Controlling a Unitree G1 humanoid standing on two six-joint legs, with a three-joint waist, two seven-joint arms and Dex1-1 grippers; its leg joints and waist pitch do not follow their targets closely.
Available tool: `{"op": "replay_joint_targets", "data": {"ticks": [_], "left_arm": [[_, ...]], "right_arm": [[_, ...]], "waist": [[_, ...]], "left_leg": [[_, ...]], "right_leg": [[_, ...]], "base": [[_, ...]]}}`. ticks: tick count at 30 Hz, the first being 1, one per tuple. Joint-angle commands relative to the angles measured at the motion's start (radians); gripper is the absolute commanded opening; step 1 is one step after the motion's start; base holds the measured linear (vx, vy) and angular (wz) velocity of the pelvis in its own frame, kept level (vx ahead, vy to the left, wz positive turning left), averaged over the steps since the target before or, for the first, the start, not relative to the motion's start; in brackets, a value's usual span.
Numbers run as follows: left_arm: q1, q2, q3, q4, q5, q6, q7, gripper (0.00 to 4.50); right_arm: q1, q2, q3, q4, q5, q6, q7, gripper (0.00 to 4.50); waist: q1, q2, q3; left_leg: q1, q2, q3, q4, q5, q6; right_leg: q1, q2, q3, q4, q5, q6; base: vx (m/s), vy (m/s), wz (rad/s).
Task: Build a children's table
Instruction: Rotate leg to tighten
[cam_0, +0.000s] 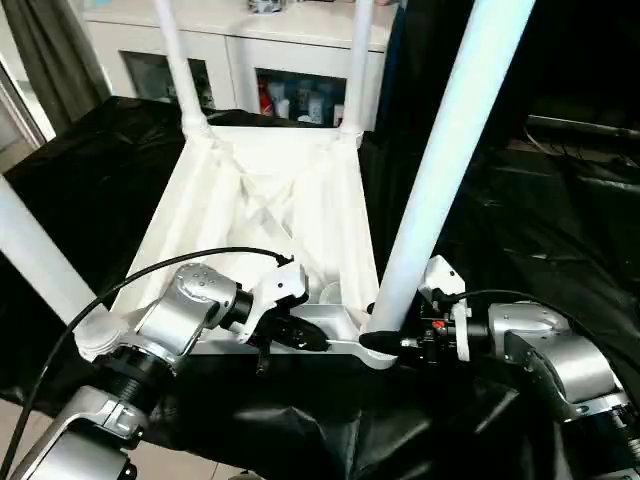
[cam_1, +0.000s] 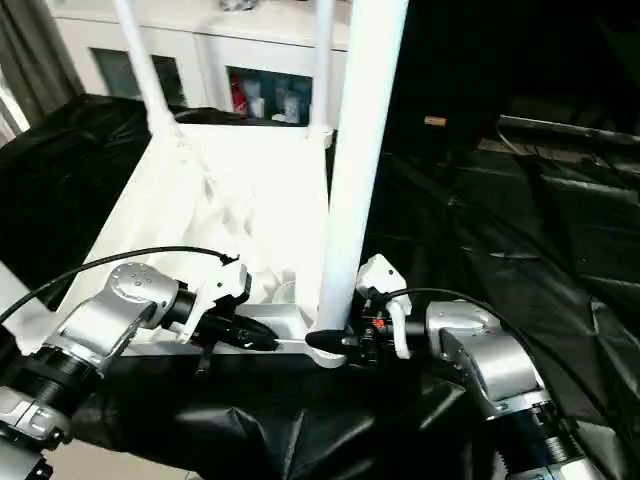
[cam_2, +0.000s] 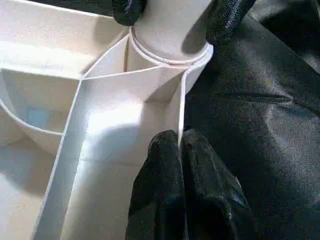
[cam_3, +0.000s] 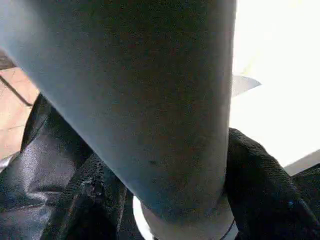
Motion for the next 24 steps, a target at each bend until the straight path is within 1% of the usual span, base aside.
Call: {"op": "replay_joint_targets", "data": {"ticks": [1, 2, 3, 5, 6, 7, 8, 10, 11, 12, 13, 14, 15, 16, 17, 18, 19, 20, 22, 23, 24], "left_arm": [[-0.009, -0.019, -0.008, 0.020, 0.021, 0.016, 0.075, 0.00], [-0.008, -0.030, 0.003, 0.032, 0.028, 0.021, 0.111, 0.00], [-0.008, -0.030, 0.003, 0.032, 0.028, 0.021, 0.112, 0.00], [-0.011, -0.043, 0.015, 0.047, 0.034, 0.025, 0.150, 0.00], [-0.017, -0.053, 0.023, 0.061, 0.040, 0.028, 0.181, 0.00], [-0.021, -0.060, 0.028, 0.070, 0.043, 0.030, 0.199, 0.00], [-0.041, -0.088, 0.048, 0.105, 0.054, 0.044, 0.272, 0.00], [-0.060, -0.111, 0.064, 0.136, 0.062, 0.055, 0.334, 0.00], [-0.071, -0.124, 0.072, 0.154, 0.069, 0.057, 0.373, 0.00], [-0.074, -0.129, 0.075, 0.159, 0.070, 0.059, 0.383, 0.00], [-0.092, -0.155, 0.087, 0.188, 0.074, 0.069, 0.440, 0.00], [-0.093, -0.156, 0.088, 0.188, 0.074, 0.069, 0.441, 0.00], [-0.115, -0.196, 0.105, 0.222, 0.080, 0.075, 0.530, 0.00], [-0.115, -0.196, 0.105, 0.222, 0.080, 0.075, 0.530, 0.00], [-0.122, -0.212, 0.109, 0.229, 0.079, 0.079, 0.554, 0.00], [-0.128, -0.228, 0.112, 0.235, 0.081, 0.082, 0.579, 0.00], [-0.138, -0.247, 0.117, 0.246, 0.084, 0.082, 0.607, 0.00], [-0.148, -0.271, 0.116, 0.257, 0.090, 0.082, 0.629, 0.00], [-0.159, -0.297, 0.111, 0.267, 0.096, 0.081, 0.650, 0.00], [-0.162, -0.300, 0.102, 0.264, 0.100, 0.079, 0.645, 0.00], [-0.164, -0.300, 0.097, 0.263, 0.100, 0.073, 0.643, 0.00]], "right_arm": [[-0.003, 0.019, 0.063, 0.006, 0.012, 0.013, 0.037, 2.32], [-0.005, 0.033, 0.055, 0.023, -0.005, -0.003, 0.006, 2.28], [-0.005, 0.033, 0.055, 0.023, -0.005, -0.003, 0.005, 2.26], [-0.005, 0.051, 0.044, 0.042, -0.021, -0.011, -0.040, 2.24], [-0.007, 0.070, 0.031, 0.062, -0.036, -0.018, -0.091, 2.24], [-0.008, 0.081, 0.022, 0.075, -0.045, -0.023, -0.122, 2.19], [-0.014, 0.122, -0.012, 0.115, -0.065, -0.020, -0.231, 2.15], [-0.020, 0.159, -0.042, 0.146, -0.080, -0.016, -0.324, 2.15], [-0.021, 0.178, -0.056, 0.159, -0.085, -0.017, -0.365, 2.06], [-0.022, 0.185, -0.061, 0.163, -0.085, -0.015, -0.380, 2.06], [-0.025, 0.228, -0.095, 0.183, -0.086, -0.003, -0.466, 2.05], [-0.025, 0.229, -0.095, 0.184, -0.086, -0.003, -0.468, 2.02], [-0.030, 0.297, -0.144, 0.210, -0.080, 0.007, -0.590, 2.00], [-0.030, 0.297, -0.144, 0.210, -0.080, 0.007, -0.590, 2.00], [-0.035, 0.330, -0.168, 0.228, -0.079, 0.003, -0.653, 1.98], [-0.041, 0.361, -0.190, 0.246, -0.075, 0.003, -0.708, 1.98], [-0.050, 0.392, -0.208, 0.268, -0.078, -0.002, -0.763, 1.98], [-0.062, 0.427, -0.205, 0.291, -0.094, -0.010, -0.802, 1.98], [-0.077, 0.457, -0.185, 0.311, -0.114, -0.024, -0.818, 1.98], [-0.083, 0.465, -0.175, 0.315, -0.118, -0.035, -0.812, 1.98], [-0.089, 0.471, -0.175, 0.318, -0.118, -0.040, -0.811, 1.98]], "waist": [[-0.001, -0.014, -0.051], [0.000, -0.013, -0.049], [-0.001, -0.013, -0.047], [-0.002, -0.015, -0.042], [-0.002, -0.015, -0.042], [-0.005, -0.015, -0.040], [-0.005, -0.015, -0.040], [-0.009, -0.015, -0.039], [-0.010, -0.015, -0.040], [-0.010, -0.015, -0.040], [-0.015, -0.015, -0.040], [-0.018, -0.014, -0.040], [-0.023, -0.014, -0.042], [-0.023, -0.014, -0.042], [-0.029, -0.016, -0.043], [-0.027, -0.014, -0.044], [-0.029, -0.013, -0.044], [-0.029, -0.016, -0.046], [-0.028, -0.026, -0.047], [-0.028, -0.026, -0.047], [-0.027, -0.025, -0.047]], "left_leg": [[-0.006, 0.038, -0.004, -0.053, -0.113, 0.056], [-0.004, 0.038, -0.004, -0.054, -0.131, 0.051], [-0.004, 0.037, -0.004, -0.054, -0.141, 0.046], [-0.002, 0.035, -0.005, -0.057, -0.178, 0.032], [-0.002, 0.035, -0.005, -0.057, -0.178, 0.032], [0.002, 0.032, -0.007, -0.060, -0.210, 0.019], [0.004, 0.032, -0.007, -0.061, -0.217, 0.014], [0.004, 0.029, -0.009, -0.062, -0.221, 0.002], [0.005, 0.029, -0.011, -0.064, -0.230, -0.003], [0.005, 0.029, -0.011, -0.064, -0.230, -0.003], [0.006, 0.029, -0.013, -0.065, -0.242, -0.004], [0.006, 0.028, -0.012, -0.065, -0.244, -0.003], [0.005, 0.030, -0.015, -0.067, -0.250, -0.008], [0.005, 0.030, -0.015, -0.067, -0.250, -0.008], [0.002, 0.030, -0.015, -0.068, -0.255, -0.010], [0.003, 0.031, -0.017, -0.069, -0.257, -0.011], [0.004, 0.032, -0.017, -0.070, -0.257, -0.015], [0.001, 0.030, -0.018, -0.070, -0.254, -0.021], [0.000, 0.032, -0.018, -0.072, -0.247, -0.018], [-0.002, 0.033, -0.017, -0.072, -0.247, -0.015], [-0.002, 0.033, -0.018, -0.072, -0.243, -0.014]], "right_leg": [[0.046, -0.085, 0.050, -0.065, -0.179, -0.181], [0.044, -0.086, 0.051, -0.069, -0.215, -0.175], [0.043, -0.086, 0.051, -0.071, -0.236, -0.171], [0.040, -0.086, 0.051, -0.081, -0.325, -0.142], [0.040, -0.086, 0.051, -0.081, -0.325, -0.142], [0.039, -0.087, 0.050, -0.091, -0.412, -0.117], [0.036, -0.087, 0.051, -0.095, -0.448, -0.101], [0.034, -0.087, 0.048, -0.100, -0.488, -0.085], [0.034, -0.086, 0.047, -0.102, -0.506, -0.071], [0.034, -0.086, 0.047, -0.102, -0.506, -0.071], [0.032, -0.086, 0.047, -0.104, -0.506, -0.066], [0.030, -0.085, 0.047, -0.105, -0.501, -0.067], [0.030, -0.085, 0.047, -0.102, -0.478, -0.075], [0.030, -0.085, 0.047, -0.102, -0.478, -0.075], [0.032, -0.083, 0.047, -0.100, -0.444, -0.083], [0.032, -0.085, 0.047, -0.098, -0.437, -0.086], [0.030, -0.086, 0.050, -0.097, -0.415, -0.094], [0.032, -0.086, 0.048, -0.093, -0.399, -0.101], [0.035, -0.085, 0.049, -0.090, -0.375, -0.101], [0.036, -0.087, 0.051, -0.089, -0.342, -0.107], [0.037, -0.087, 0.051, -0.087, -0.328, -0.109]], "base": [[0.000, 0.000, 0.00], [0.000, 0.000, 0.00], [0.000, 0.000, 0.00], [0.000, 0.000, 0.00], [0.000, 0.000, 0.00], [0.000, 0.000, 0.00], [0.000, 0.000, 0.00], [0.000, 0.000, 0.00], [0.000, 0.000, 0.00], [0.000, 0.000, 0.00], [0.000, 0.000, 0.00], [0.000, 0.000, 0.00], [0.000, 0.000, 0.00], [0.000, 0.000, 0.00], [0.000, 0.000, 0.00], [0.000, 0.000, 0.00], [0.000, 0.000, 0.00], [0.000, 0.000, 0.00], [0.000, 0.000, 0.00], [0.000, 0.000, 0.00], [0.000, 0.000, 0.00]]}}
